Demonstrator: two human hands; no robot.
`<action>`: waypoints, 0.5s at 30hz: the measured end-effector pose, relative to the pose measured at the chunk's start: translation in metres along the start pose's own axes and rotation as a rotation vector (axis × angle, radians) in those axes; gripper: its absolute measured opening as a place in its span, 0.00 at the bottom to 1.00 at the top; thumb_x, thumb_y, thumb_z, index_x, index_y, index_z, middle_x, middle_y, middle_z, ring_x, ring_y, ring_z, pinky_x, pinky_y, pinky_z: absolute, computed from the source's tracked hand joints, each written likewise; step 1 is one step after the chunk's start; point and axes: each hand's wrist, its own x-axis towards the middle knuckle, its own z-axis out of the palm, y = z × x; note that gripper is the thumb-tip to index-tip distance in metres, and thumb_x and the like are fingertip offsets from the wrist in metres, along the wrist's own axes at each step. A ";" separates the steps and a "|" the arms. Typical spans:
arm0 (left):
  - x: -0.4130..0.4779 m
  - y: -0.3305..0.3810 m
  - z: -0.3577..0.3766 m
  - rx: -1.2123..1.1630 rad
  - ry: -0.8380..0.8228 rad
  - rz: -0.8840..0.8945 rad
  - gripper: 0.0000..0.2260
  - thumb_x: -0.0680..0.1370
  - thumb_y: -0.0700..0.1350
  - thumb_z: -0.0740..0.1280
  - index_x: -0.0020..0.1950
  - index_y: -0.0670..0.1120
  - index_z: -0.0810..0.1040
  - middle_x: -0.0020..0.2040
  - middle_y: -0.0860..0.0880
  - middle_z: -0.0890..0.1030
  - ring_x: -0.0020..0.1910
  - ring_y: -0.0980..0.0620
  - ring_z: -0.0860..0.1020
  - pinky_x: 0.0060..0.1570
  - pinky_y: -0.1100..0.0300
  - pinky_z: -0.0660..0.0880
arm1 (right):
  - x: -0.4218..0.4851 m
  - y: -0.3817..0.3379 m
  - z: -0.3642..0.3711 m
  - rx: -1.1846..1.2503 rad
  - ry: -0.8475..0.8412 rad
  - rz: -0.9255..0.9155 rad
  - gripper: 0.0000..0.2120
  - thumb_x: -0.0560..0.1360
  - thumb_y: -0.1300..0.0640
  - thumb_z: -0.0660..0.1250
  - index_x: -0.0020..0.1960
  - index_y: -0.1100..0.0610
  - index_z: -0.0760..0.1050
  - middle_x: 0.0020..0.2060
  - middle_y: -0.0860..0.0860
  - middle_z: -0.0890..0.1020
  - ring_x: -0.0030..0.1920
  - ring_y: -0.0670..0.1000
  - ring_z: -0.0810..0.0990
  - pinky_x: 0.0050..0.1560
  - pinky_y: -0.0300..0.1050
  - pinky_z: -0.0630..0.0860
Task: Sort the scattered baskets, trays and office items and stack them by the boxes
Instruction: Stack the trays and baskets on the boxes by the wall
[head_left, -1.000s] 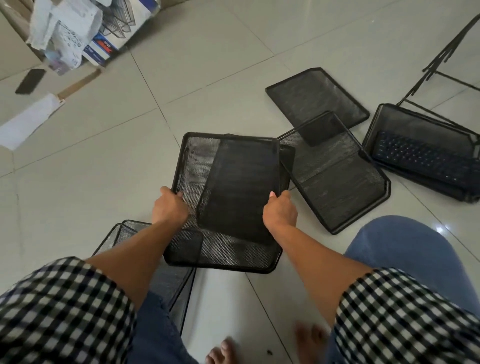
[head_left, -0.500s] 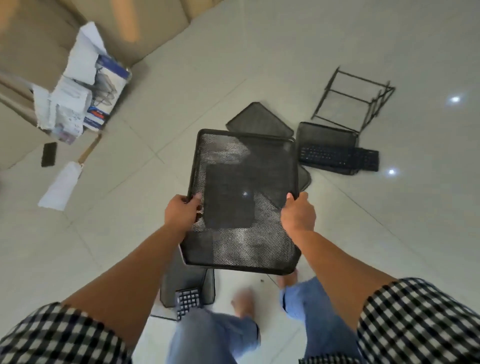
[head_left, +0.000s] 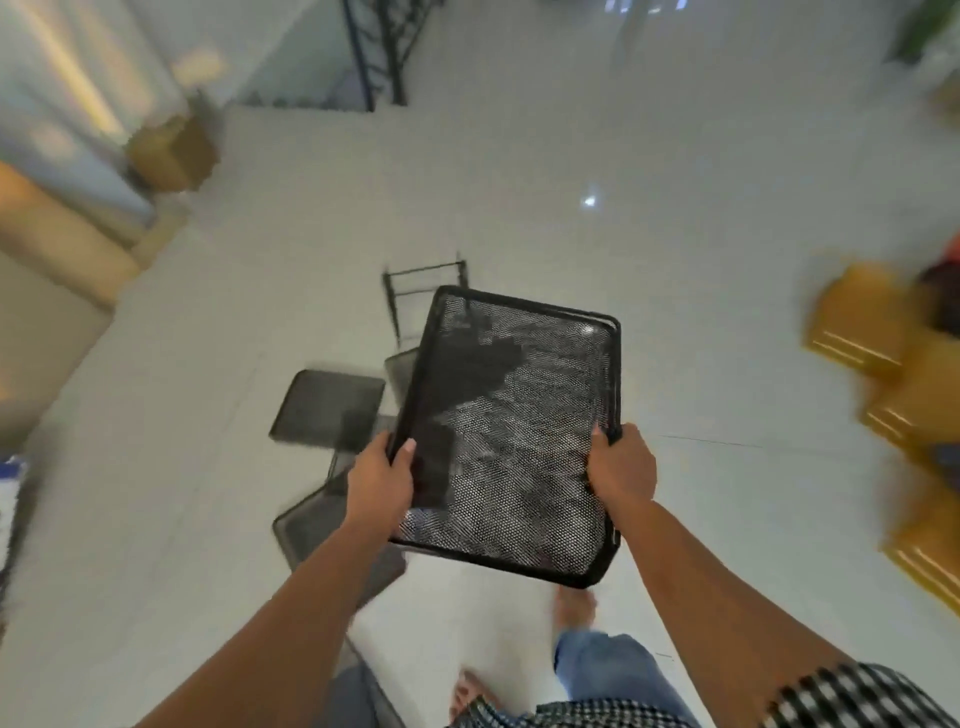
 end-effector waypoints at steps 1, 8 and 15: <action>0.004 0.016 0.012 -0.003 -0.019 0.025 0.11 0.83 0.48 0.64 0.60 0.42 0.79 0.54 0.42 0.83 0.55 0.40 0.80 0.50 0.53 0.72 | 0.010 0.005 -0.016 0.023 0.002 0.014 0.16 0.83 0.48 0.60 0.60 0.60 0.73 0.54 0.59 0.81 0.52 0.60 0.79 0.51 0.50 0.73; 0.031 0.142 0.135 0.017 -0.079 0.142 0.04 0.83 0.47 0.64 0.51 0.49 0.75 0.37 0.55 0.76 0.30 0.65 0.70 0.23 0.73 0.67 | 0.082 0.058 -0.120 0.239 -0.010 0.167 0.17 0.82 0.47 0.62 0.62 0.59 0.76 0.52 0.56 0.84 0.51 0.59 0.83 0.55 0.55 0.80; 0.024 0.278 0.280 -0.060 -0.295 0.133 0.12 0.84 0.49 0.63 0.59 0.43 0.78 0.50 0.42 0.83 0.47 0.37 0.83 0.50 0.42 0.81 | 0.164 0.110 -0.240 0.224 0.248 0.296 0.19 0.83 0.45 0.59 0.59 0.58 0.80 0.49 0.55 0.85 0.51 0.58 0.82 0.49 0.47 0.76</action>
